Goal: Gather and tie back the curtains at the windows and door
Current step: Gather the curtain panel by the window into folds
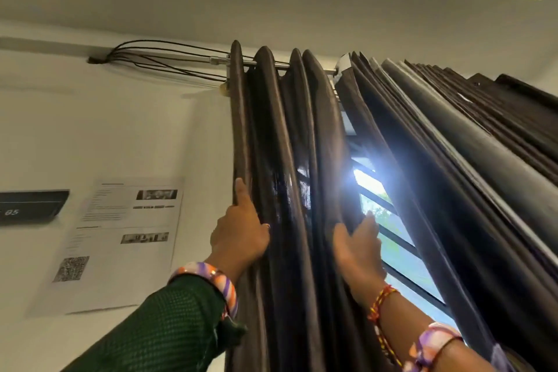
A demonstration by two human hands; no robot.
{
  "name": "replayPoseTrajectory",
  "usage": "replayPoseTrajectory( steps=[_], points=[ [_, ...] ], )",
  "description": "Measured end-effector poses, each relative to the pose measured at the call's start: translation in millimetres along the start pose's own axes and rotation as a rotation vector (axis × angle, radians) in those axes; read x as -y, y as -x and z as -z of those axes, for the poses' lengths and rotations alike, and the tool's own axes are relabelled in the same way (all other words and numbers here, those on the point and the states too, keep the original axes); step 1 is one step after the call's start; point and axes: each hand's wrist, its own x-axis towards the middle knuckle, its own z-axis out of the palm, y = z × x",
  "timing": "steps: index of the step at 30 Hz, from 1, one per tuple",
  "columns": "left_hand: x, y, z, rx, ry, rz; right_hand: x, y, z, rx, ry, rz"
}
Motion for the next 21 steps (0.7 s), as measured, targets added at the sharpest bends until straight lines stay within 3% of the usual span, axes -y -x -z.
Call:
replayPoseTrajectory(
  steps=[3, 5, 10, 16, 21],
  points=[
    [-3.5, 6.3, -10.5, 0.043, -0.151, -0.094, -17.0, -1.0, 18.9, 0.019, 0.180, 0.131],
    [-9.7, 7.4, -19.2, 0.058, -0.078, -0.032, -24.9, -2.7, 28.6, 0.055, 0.332, 0.187],
    [-27.8, 12.0, -45.5, 0.129, 0.108, 0.140, -39.4, -13.8, 43.0, 0.149, 0.600, 0.068],
    [-52.5, 28.0, -66.6, 0.192, -0.046, 0.069, -61.2, -13.1, 45.0, 0.227, 0.691, 0.073],
    [-57.5, 36.0, -75.3, 0.135, -0.052, 0.038, -67.5, -11.1, 38.8, 0.261, 0.735, 0.244]
  ],
)
